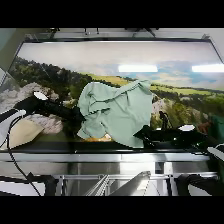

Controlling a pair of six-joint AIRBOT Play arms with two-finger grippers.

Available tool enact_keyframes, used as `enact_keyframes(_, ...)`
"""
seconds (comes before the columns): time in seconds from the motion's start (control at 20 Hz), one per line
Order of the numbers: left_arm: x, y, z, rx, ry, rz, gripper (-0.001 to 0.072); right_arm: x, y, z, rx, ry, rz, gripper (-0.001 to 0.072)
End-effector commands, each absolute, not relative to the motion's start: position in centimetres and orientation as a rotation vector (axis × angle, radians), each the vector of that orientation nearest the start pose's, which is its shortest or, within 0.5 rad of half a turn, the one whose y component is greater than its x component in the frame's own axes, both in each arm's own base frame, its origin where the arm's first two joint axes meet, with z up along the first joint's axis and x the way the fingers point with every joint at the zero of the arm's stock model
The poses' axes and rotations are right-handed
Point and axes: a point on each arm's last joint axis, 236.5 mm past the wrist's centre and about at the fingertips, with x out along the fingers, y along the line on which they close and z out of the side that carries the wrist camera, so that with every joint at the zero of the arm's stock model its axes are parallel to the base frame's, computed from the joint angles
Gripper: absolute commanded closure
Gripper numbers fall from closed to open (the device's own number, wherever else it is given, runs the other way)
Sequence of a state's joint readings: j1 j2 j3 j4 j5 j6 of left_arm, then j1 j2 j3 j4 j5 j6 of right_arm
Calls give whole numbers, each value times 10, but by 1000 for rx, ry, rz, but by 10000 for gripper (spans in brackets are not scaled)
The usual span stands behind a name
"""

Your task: Fold the shirts.

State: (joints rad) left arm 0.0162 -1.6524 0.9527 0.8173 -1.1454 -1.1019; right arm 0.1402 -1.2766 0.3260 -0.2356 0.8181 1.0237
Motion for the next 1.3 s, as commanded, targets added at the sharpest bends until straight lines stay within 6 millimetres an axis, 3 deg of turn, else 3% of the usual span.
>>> enact_keyframes(0.0, 314, -152, -126, -482, 1605, -614, 681, 225, 212, -110, 985, 1437, 450, 698)
enact_keyframes(0.15, 314, -141, -105, -514, 1589, -628, 681, 231, 215, -84, 989, 1386, 532, 697)
enact_keyframes(0.25, 321, -136, -63, -572, 1496, -684, 682, 250, 211, -39, 1010, 1274, 624, 697)
enact_keyframes(0.35, 327, -140, 7, -695, 1334, -808, 681, 274, 196, 29, 1010, 1104, 727, 697)
enact_keyframes(0.45, 327, -137, 91, -790, 1132, -949, 681, 295, 169, 106, 974, 907, 773, 697)
enact_keyframes(0.55, 312, -133, 179, -805, 932, -1106, 681, 305, 135, 180, 902, 706, 758, 697)
enact_keyframes(0.65, 291, -127, 251, -760, 746, -1219, 681, 302, 104, 244, 813, 543, 713, 697)
enact_keyframes(0.75, 260, -120, 319, -698, 561, -1308, 681, 291, 79, 295, 731, 419, 656, 697)
enact_keyframes(0.85, 239, -108, 375, -654, 377, -1299, 681, 274, 71, 342, 673, 295, 647, 697)
enact_keyframes(0.95, 220, -98, 411, -612, 255, -1257, 681, 263, 73, 374, 629, 207, 653, 698)
enact_keyframes(1.0, 215, -94, 420, -592, 224, -1229, 680, 262, 74, 382, 614, 194, 654, 698)
enact_keyframes(1.1, 213, -93, 421, -557, 213, -1181, 680, 263, 74, 386, 620, 194, 661, 697)
enact_keyframes(1.25, 208, -104, 416, -598, 235, -1251, 680, 259, 78, 388, 612, 190, 680, 697)
